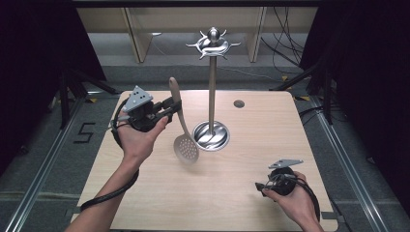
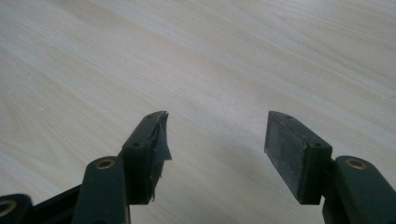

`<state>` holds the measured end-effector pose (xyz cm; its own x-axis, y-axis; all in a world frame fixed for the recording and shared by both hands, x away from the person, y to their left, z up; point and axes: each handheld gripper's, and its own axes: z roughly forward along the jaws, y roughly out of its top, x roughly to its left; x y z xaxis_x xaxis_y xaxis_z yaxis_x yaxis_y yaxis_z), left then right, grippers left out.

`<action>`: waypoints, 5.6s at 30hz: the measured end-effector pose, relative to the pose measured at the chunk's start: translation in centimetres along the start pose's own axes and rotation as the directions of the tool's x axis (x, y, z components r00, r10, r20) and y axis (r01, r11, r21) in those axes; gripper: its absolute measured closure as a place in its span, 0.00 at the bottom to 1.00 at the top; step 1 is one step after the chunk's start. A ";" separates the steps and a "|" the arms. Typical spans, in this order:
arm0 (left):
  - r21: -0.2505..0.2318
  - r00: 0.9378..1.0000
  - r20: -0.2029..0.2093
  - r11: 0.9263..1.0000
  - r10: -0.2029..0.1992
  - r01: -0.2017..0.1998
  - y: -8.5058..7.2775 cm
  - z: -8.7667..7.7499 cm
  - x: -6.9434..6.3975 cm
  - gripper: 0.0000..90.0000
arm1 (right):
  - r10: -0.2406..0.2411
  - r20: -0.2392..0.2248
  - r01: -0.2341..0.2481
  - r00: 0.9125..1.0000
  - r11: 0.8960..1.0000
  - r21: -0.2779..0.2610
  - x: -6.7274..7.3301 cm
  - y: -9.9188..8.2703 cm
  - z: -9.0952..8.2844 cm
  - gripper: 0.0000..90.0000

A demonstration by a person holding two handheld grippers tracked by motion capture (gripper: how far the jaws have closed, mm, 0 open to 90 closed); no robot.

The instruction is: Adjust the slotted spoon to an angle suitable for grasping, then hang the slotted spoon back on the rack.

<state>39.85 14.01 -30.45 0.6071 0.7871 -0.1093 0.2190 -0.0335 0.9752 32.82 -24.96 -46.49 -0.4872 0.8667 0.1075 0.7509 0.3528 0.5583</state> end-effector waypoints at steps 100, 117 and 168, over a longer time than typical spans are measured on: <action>0.033 0.989 0.047 0.990 0.138 -0.140 4.5 4.3 -2.4 0.78 | -0.021 0.045 0.024 0.999 0.997 -0.076 0.0 0.6 -0.8 0.43; 0.039 0.991 0.035 0.990 0.131 -0.133 5.3 4.8 -2.0 0.78 | -0.025 0.049 0.028 0.999 0.997 -0.072 -0.1 0.6 -0.8 0.44; 0.123 0.993 0.016 0.986 0.114 -0.115 -4.6 -0.7 1.8 0.38 | -0.015 0.053 0.019 0.998 0.997 -0.075 0.1 0.5 -0.7 0.43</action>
<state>39.44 16.04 -34.98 0.6399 0.7685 -0.0002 0.2399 -0.1995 0.9501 32.87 -24.95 -45.63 -0.4740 0.8788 0.0552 0.7061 0.3419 0.6201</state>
